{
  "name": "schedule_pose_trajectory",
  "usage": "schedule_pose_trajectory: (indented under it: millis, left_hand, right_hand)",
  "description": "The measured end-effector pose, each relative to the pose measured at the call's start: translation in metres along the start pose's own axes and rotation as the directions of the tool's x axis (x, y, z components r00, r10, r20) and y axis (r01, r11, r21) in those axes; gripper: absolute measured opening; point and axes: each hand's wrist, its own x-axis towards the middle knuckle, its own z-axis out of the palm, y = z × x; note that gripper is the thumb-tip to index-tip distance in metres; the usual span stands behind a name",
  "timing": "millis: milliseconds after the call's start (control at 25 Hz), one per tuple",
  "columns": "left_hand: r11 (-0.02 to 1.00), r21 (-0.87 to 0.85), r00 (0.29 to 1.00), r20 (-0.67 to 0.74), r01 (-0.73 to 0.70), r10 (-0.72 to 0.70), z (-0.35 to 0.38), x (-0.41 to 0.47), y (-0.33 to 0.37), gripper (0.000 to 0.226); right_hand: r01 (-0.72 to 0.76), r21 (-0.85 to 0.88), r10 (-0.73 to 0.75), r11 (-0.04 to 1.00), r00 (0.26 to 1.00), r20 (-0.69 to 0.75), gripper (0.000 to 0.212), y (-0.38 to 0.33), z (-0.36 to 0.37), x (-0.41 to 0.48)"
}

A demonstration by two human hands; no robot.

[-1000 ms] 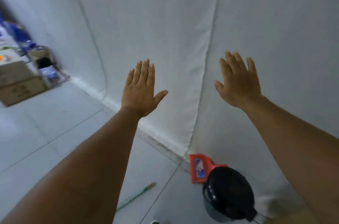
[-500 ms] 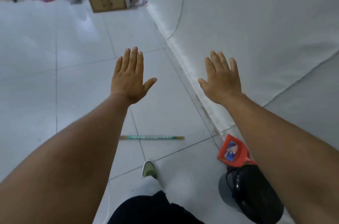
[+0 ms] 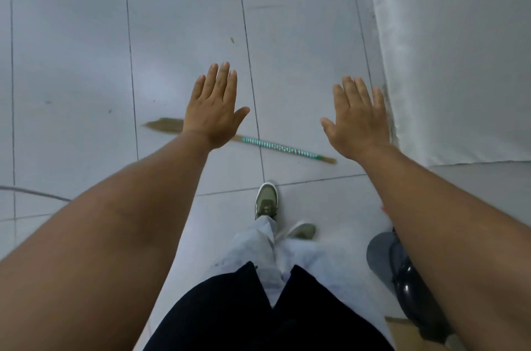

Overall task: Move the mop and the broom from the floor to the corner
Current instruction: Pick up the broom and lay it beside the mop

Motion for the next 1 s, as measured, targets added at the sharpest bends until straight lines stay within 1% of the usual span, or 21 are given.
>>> schedule_pose_trajectory:
  millis: [120, 280, 400, 520, 600, 680, 760, 800, 880, 960, 1000]
  left_hand:
    - [1.0, -0.004, 0.996, 0.092, -0.002, 0.003, 0.024, 0.012, 0.003, 0.074]
    - [1.0, -0.008, 0.987, 0.159, 0.013, -0.012, 0.047, 0.034, 0.01, 0.073]
    - [0.999, 0.014, 0.978, 0.204, 0.033, -0.035, 0.091, 0.057, 0.004, 0.071]
    - [0.999, 0.009, 0.951, 0.304, 0.052, -0.052, 0.174, 0.073, -0.003, 0.071]
    - [0.999, 0.016, 0.931, 0.364, 0.033, -0.036, 0.235, 0.084, -0.008, 0.068]
    - [0.998, 0.017, 0.909, 0.413, 0.058, -0.06, 0.321, 0.107, -0.018, 0.064]
    - [0.995, 0.026, 0.896, 0.433, 0.095, -0.097, 0.381, 0.125, -0.028, 0.061]
    - [0.996, 0.018, 0.873, 0.481, 0.086, -0.084, 0.418, 0.137, -0.033, 0.061]
    - [1.0, 0.026, 0.823, 0.568, 0.011, -0.024, 0.472, 0.149, -0.046, 0.067]
    - [0.994, 0.037, 0.772, 0.633, -0.101, 0.055, 0.517, 0.154, -0.058, 0.074]
    - [0.989, 0.038, 0.76, 0.644, -0.145, 0.087, 0.531, 0.157, -0.065, 0.074]
  right_hand:
    - [0.018, 0.009, -0.019, 1.0, 0.997, 0.078, 0.071, 0.007, 0.031, 0.016]
    - [0.027, 0.04, -0.034, 0.999, 0.985, 0.167, 0.071, 0.021, 0.066, 0.048]
    - [0.055, 0.074, -0.07, 0.996, 0.974, 0.217, 0.07, 0.024, 0.119, 0.076]
    - [0.036, 0.148, -0.083, 0.988, 0.941, 0.328, 0.071, 0.021, 0.207, 0.104]
    - [0.011, 0.201, -0.085, 0.98, 0.927, 0.366, 0.069, 0.018, 0.269, 0.118]
    - [0.019, 0.221, -0.109, 0.975, 0.908, 0.405, 0.061, 0.015, 0.355, 0.134]
    - [0.072, 0.22, -0.168, 0.973, 0.872, 0.46, 0.047, 0.012, 0.414, 0.14]
    - [0.089, 0.207, -0.179, 0.974, 0.863, 0.472, 0.041, 0.013, 0.451, 0.145]
    - [0.093, 0.193, -0.179, 0.977, 0.853, 0.491, 0.037, 0.012, 0.502, 0.149]
    - [0.039, 0.186, -0.131, 0.982, 0.847, 0.515, 0.038, 0.008, 0.543, 0.151]
    - [0.022, 0.188, -0.119, 0.982, 0.843, 0.525, 0.038, 0.006, 0.556, 0.153]
